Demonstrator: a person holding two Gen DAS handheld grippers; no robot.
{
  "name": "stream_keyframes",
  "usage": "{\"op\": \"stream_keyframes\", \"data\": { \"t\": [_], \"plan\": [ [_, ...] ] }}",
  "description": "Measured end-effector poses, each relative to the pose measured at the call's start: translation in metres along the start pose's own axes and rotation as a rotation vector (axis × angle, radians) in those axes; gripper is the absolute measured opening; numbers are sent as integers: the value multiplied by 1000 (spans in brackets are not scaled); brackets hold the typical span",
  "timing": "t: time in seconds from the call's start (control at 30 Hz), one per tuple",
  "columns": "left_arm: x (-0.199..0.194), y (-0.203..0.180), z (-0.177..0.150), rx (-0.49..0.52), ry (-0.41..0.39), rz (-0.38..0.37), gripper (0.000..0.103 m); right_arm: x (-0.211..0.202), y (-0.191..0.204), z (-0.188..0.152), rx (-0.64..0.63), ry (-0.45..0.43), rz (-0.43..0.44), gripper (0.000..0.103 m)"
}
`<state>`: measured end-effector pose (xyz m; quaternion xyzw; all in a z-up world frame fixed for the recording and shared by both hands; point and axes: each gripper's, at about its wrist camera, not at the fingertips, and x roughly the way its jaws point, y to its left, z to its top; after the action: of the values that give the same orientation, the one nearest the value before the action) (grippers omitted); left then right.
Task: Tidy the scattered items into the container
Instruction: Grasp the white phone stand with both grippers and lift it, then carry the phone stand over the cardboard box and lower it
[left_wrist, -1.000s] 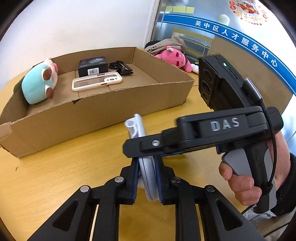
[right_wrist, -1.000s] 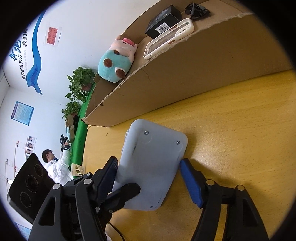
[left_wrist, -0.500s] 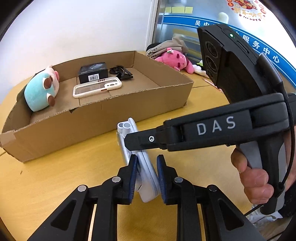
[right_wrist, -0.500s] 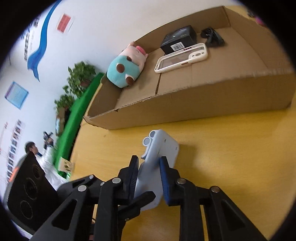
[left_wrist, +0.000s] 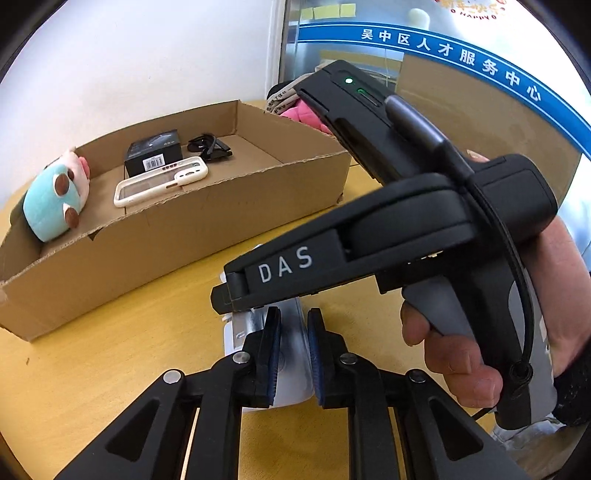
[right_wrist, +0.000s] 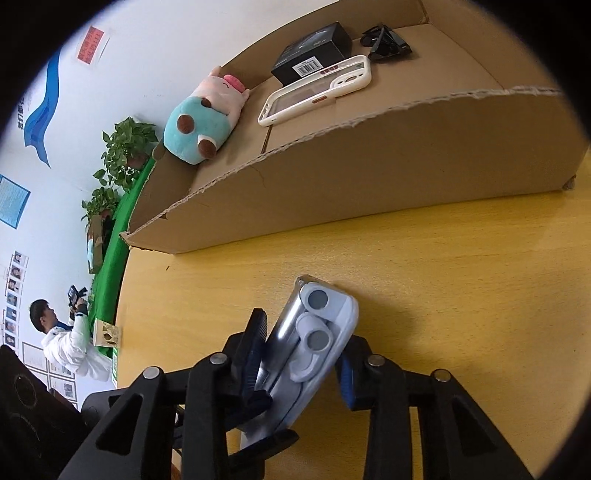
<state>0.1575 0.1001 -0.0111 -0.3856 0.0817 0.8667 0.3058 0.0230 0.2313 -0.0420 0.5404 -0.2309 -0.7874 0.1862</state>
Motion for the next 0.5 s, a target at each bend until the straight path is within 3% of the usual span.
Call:
{"op": "stream_keyframes", "data": {
  "t": [0.1,0.17,0.27,0.5],
  "plan": [
    [-2,-1,5,-2,-5,-9,12,-4,4,2,-11,-8,-10,31],
    [-7,1,12,-9,-23,-16,1,-11,9,5,-26,-24,-13,28],
    [-12,3,24,-13,-37,-22,0,-25,20,14,-59,-48,-8,23],
    [-20,15,56,-27,-89,-45,0,-47,40,41,-126,-86,-37,23]
  ]
}}
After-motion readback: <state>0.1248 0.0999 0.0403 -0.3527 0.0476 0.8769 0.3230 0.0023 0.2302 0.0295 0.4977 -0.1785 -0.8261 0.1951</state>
